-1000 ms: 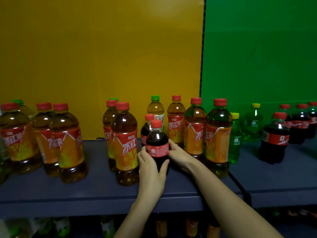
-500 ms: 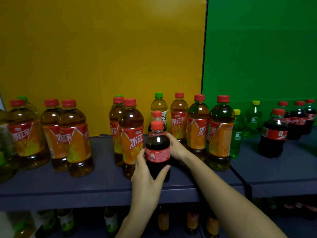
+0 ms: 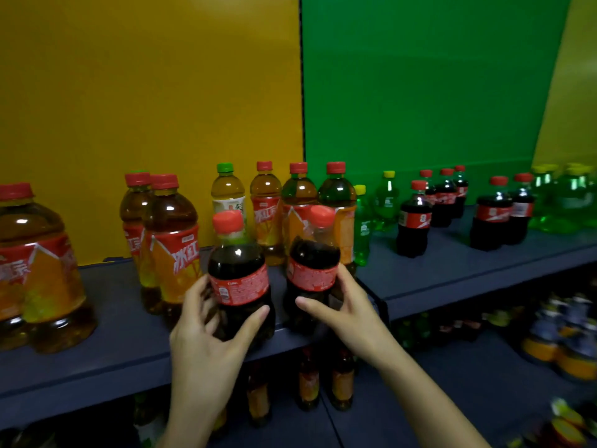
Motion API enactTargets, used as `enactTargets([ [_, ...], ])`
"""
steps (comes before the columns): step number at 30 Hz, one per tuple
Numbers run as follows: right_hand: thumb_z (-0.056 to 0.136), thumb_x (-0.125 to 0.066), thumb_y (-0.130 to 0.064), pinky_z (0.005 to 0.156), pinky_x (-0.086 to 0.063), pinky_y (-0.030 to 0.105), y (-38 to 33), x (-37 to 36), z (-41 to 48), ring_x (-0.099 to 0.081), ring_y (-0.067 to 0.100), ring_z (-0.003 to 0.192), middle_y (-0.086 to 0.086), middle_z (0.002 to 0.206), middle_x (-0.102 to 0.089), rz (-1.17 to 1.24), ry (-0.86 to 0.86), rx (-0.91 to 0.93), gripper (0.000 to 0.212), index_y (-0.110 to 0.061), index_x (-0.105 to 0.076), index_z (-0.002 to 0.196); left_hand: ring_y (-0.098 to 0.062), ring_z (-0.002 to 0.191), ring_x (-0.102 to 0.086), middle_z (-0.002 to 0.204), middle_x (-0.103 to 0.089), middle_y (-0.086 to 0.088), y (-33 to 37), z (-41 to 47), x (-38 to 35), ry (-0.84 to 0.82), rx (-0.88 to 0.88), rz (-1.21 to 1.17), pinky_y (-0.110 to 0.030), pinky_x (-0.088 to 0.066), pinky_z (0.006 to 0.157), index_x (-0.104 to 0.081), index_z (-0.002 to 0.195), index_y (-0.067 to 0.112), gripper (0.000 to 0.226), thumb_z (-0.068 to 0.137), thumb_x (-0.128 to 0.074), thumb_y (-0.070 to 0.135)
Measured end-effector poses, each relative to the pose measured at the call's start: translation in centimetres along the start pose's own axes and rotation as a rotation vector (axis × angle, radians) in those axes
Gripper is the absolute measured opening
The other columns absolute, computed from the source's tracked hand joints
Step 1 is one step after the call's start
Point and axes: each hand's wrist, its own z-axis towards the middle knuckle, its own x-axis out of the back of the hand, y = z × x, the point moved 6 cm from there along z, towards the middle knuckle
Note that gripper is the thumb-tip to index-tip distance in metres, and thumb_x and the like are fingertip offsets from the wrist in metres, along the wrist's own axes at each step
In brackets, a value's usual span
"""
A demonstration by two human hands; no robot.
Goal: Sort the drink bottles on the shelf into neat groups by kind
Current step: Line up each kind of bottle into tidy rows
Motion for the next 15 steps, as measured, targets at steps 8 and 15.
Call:
enactTargets([
  [8,0.070,-0.073,-0.026,0.087,-0.045,0.013,-0.6,11.0,-3.3,-0.059,0.001,0.109,-0.014,0.114,-0.066,-0.059,0.190,-0.017,0.055,-0.022,-0.052,0.121,0.023,0.097,-0.051,0.107,-0.054,0.023,3.0,-0.2,-9.0,-0.148,-0.080,-0.106,0.003,-0.040,0.079,-0.044,0.119,0.027,0.069,0.058,-0.077,0.024],
  [15,0.070,-0.073,-0.019,0.078,-0.045,0.006,1.6,22.0,-3.8,-0.059,-0.010,0.099,-0.018,0.104,-0.066,-0.106,0.284,-0.056,0.045,-0.028,-0.053,0.110,0.021,0.100,-0.052,0.112,-0.054,0.022,3.5,-1.4,-20.0,-0.238,-0.097,-0.158,0.000,-0.042,0.078,-0.043,0.118,0.032,0.068,0.064,-0.080,0.013],
])
